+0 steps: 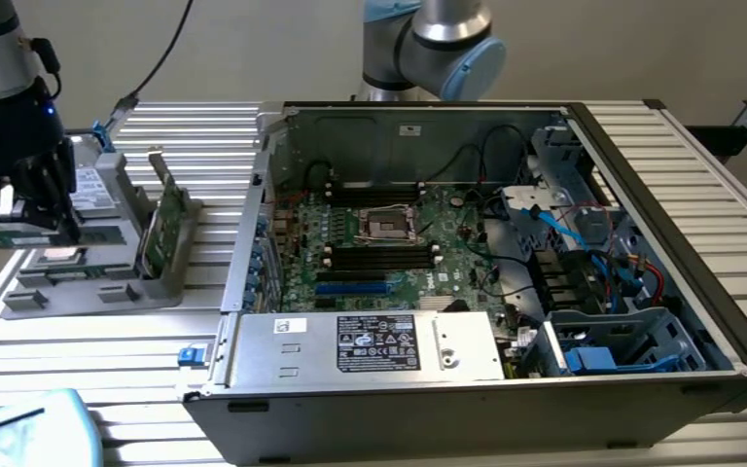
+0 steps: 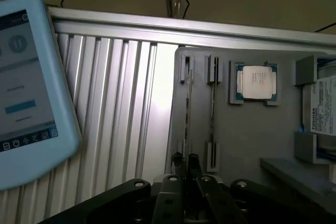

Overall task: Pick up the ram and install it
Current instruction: 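Pick up the ram and move it above insertion slot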

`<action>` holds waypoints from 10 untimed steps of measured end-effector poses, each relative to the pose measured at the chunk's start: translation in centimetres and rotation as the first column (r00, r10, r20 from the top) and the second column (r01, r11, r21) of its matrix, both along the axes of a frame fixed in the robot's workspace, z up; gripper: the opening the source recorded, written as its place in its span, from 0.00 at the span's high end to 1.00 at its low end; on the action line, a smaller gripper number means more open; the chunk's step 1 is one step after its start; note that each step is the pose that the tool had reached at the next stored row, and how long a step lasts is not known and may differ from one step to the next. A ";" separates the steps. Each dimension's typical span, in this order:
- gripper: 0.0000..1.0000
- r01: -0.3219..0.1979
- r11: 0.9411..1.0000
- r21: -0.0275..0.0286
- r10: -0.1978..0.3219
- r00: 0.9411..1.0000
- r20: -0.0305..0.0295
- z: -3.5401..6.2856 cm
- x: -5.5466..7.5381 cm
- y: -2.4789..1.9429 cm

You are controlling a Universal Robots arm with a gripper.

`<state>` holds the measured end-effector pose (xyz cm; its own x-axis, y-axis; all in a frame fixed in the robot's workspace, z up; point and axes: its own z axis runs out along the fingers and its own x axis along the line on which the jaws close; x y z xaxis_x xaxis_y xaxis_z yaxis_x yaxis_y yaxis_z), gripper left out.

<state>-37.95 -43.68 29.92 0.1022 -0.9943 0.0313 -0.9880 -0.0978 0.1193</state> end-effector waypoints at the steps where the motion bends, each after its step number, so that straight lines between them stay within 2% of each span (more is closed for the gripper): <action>1: 0.86 -0.001 1.000 0.000 0.001 1.000 -0.002 0.30 0.3 0.00; 10: 0.86 -0.008 1.000 0.000 0.008 1.000 -0.015 2.73 2.9 0.00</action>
<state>-35.03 -43.68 32.65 0.1109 -0.9934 0.0296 -0.9852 -0.1060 0.1345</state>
